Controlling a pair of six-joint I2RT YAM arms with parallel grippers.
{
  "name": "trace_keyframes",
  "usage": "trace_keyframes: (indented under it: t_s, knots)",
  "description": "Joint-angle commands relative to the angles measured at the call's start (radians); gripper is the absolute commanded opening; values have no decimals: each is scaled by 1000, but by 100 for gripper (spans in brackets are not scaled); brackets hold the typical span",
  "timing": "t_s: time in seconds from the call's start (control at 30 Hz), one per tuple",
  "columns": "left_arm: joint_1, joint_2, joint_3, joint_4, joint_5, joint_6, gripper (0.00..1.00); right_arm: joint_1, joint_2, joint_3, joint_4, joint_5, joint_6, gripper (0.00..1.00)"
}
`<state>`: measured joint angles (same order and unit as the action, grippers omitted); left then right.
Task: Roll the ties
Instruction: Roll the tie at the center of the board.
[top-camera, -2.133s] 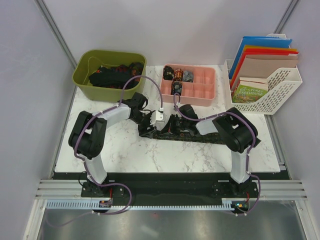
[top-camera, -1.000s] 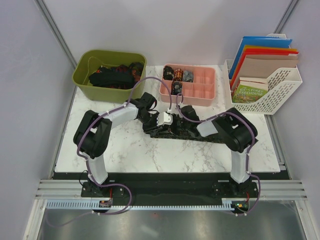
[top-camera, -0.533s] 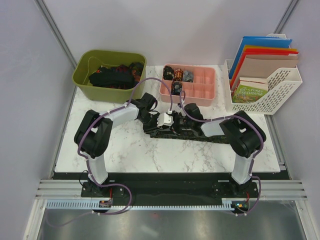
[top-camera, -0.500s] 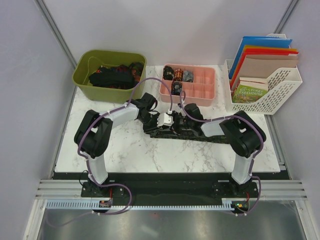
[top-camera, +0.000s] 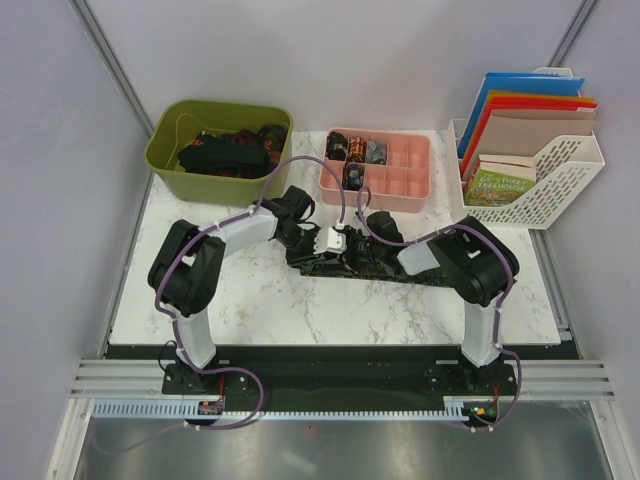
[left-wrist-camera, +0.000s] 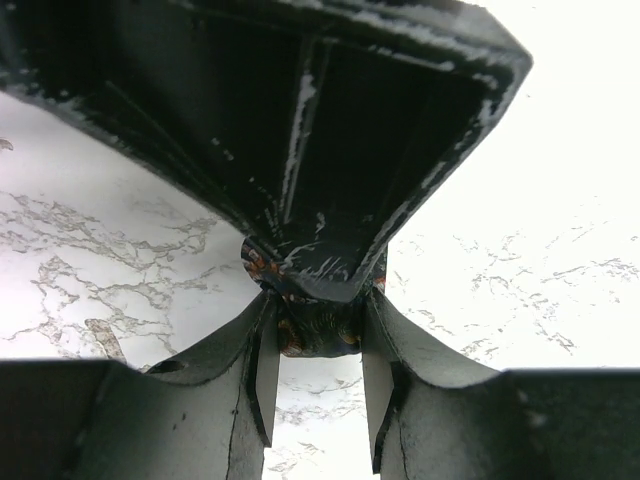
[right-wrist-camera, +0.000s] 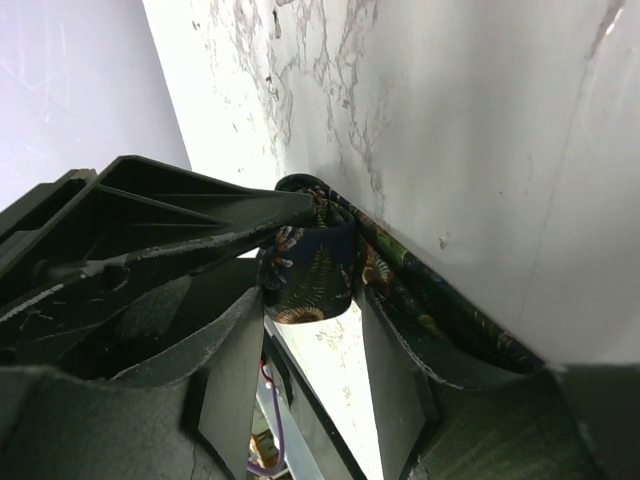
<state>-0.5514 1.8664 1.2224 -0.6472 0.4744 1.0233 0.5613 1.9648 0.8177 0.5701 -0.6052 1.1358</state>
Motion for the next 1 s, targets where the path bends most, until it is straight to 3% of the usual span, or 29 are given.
trace_keyframes:
  t_s: [0.0,0.33,0.97]
  knots:
    - [-12,20,-41,3,-19,69,40,8,17,9,94,24,35,52]
    - [-12,-24,-50,23,6,61,40,19,40,1,86,12,13,50]
    - [2,-33,-48,-22,50,73,34,17,51,-9,68,10,-18,59]
